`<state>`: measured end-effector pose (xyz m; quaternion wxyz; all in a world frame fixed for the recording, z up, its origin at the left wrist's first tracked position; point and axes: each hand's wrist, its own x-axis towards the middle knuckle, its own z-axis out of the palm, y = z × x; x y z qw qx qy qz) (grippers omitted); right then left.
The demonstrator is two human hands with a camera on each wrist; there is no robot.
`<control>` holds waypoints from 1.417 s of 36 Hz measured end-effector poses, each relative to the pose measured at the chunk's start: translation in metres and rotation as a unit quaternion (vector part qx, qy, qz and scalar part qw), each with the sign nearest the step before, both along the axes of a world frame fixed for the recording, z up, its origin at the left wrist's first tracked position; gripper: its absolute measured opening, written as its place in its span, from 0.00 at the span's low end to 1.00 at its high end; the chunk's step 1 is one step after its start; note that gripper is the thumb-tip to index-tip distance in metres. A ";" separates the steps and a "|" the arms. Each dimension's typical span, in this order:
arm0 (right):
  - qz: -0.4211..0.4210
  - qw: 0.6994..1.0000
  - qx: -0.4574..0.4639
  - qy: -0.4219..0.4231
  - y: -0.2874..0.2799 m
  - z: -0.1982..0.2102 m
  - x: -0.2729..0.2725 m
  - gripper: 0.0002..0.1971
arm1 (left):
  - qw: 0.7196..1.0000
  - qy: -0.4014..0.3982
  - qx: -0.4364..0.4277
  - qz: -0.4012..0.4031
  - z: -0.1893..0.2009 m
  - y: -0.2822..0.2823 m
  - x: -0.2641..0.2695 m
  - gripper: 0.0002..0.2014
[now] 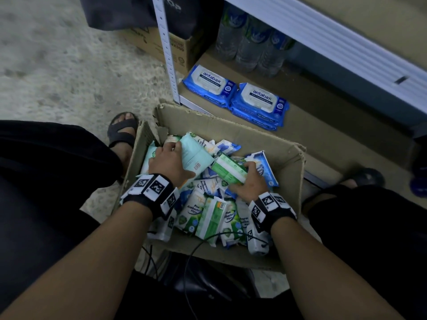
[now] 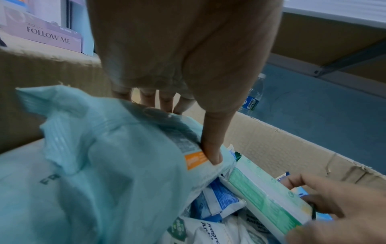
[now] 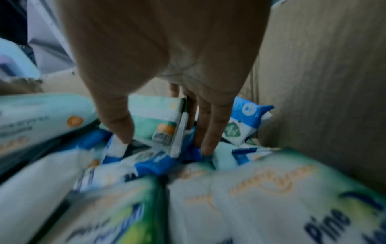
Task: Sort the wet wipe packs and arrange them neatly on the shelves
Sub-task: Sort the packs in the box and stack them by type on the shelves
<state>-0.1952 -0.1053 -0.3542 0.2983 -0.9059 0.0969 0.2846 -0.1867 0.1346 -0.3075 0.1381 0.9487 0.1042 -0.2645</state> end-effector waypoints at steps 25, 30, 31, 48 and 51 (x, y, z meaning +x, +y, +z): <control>-0.030 0.996 -0.080 -0.005 -0.028 0.013 0.016 0.31 | 1.000 0.002 -0.002 -0.005 0.000 -0.003 0.003 0.47; 0.050 0.983 -0.172 0.041 -0.043 0.030 0.024 0.29 | 1.000 0.006 -0.006 -0.006 -0.002 -0.002 0.003 0.47; 0.071 0.978 -0.192 0.049 -0.045 0.033 0.025 0.29 | 1.000 0.006 -0.007 -0.005 -0.002 -0.002 0.003 0.47; 0.251 0.930 -0.268 0.002 -0.022 0.046 0.006 0.30 | 1.000 0.008 -0.015 0.001 -0.005 0.001 0.003 0.48; 0.249 0.956 -0.136 0.071 -0.006 0.041 0.004 0.24 | 1.000 0.010 -0.016 0.000 -0.005 0.001 0.004 0.48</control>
